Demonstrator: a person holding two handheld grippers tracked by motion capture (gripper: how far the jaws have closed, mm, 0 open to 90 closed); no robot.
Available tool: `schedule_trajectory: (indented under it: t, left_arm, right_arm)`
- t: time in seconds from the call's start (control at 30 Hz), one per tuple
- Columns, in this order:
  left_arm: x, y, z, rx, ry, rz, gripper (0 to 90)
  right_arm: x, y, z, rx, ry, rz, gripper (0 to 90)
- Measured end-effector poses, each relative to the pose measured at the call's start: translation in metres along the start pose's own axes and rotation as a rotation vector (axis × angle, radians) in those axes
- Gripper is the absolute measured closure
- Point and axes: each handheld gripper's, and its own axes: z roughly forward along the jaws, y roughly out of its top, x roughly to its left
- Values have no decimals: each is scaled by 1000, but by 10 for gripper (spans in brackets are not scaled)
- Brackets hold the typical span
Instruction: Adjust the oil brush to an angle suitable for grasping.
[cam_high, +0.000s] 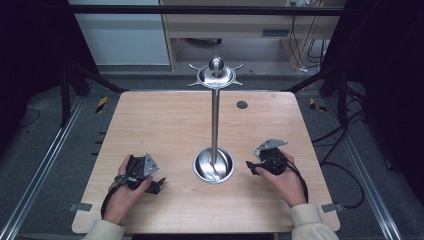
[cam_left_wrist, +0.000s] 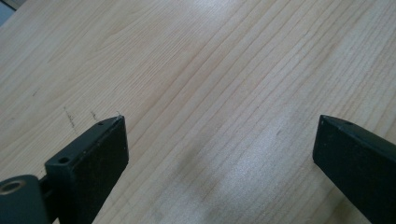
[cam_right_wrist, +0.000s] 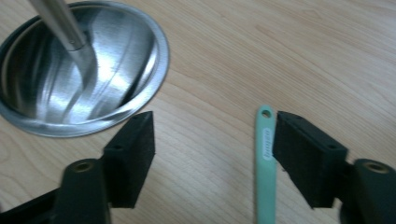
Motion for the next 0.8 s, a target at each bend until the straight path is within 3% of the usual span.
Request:
schedule_trajectory:
  t: [0.2,0.4,0.57,0.6,0.7,0.8]
  left_arm:
    - [-1,0,0,-1,-2,1,31]
    - [0,0,0,-1,4,3,31]
    - [-1,0,0,0,-2,-1,31]
    - [-1,0,0,0,-2,-1,31]
    - [-1,0,0,1,-3,0,31]
    - [-1,0,0,1,0,1,31]
  right_arm:
    - [11,1,5,25,35,-69,423]
    - [18,1,7,43,70,-107,493]
    - [19,0,7,50,68,-124,672]
    - [19,0,7,50,68,-124,672]
    - [19,1,6,41,50,-137,803]
    - [18,1,8,62,28,-132,860]
